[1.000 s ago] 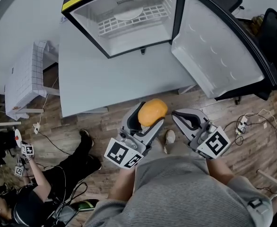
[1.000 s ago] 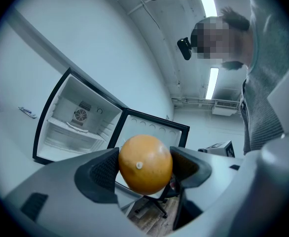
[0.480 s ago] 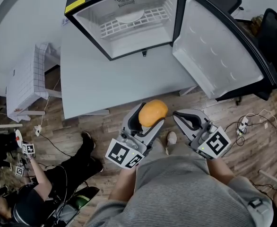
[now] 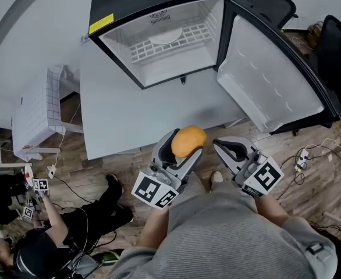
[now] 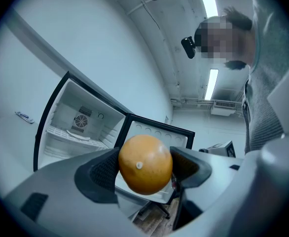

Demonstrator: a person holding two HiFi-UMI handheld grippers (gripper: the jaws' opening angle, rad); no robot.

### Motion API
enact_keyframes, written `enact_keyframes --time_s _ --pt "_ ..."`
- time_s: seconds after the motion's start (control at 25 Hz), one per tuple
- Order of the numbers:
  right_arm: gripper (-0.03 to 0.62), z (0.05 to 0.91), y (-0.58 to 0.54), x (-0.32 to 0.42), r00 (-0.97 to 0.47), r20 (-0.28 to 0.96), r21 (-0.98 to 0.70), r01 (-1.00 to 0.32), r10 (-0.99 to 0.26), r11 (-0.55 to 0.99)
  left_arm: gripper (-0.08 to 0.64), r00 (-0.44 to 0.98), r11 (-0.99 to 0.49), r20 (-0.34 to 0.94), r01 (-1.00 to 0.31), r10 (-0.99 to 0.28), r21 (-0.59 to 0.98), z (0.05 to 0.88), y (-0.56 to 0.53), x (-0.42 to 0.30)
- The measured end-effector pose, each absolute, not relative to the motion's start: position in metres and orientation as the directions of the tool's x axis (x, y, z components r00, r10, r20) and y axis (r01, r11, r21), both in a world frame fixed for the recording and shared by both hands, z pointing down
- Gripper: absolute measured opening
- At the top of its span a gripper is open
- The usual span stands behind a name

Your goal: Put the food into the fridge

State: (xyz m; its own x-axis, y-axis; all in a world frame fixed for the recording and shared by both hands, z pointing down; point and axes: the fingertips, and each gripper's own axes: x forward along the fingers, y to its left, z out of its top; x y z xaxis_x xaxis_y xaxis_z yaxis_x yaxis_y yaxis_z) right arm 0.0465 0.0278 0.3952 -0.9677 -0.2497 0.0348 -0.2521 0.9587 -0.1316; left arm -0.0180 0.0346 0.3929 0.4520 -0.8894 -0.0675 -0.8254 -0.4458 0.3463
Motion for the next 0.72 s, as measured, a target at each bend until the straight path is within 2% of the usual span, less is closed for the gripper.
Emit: enact_keyframes --time_s 0.72 --pt "0.014 0.361 -0.027 -0.008 -0.961 -0.032 -0.083 -0.272 -0.275 0.959 0.318 0.475 -0.481 -0.098 -0.822 -0.875 0.304 0.368 -0.026 -0.075"
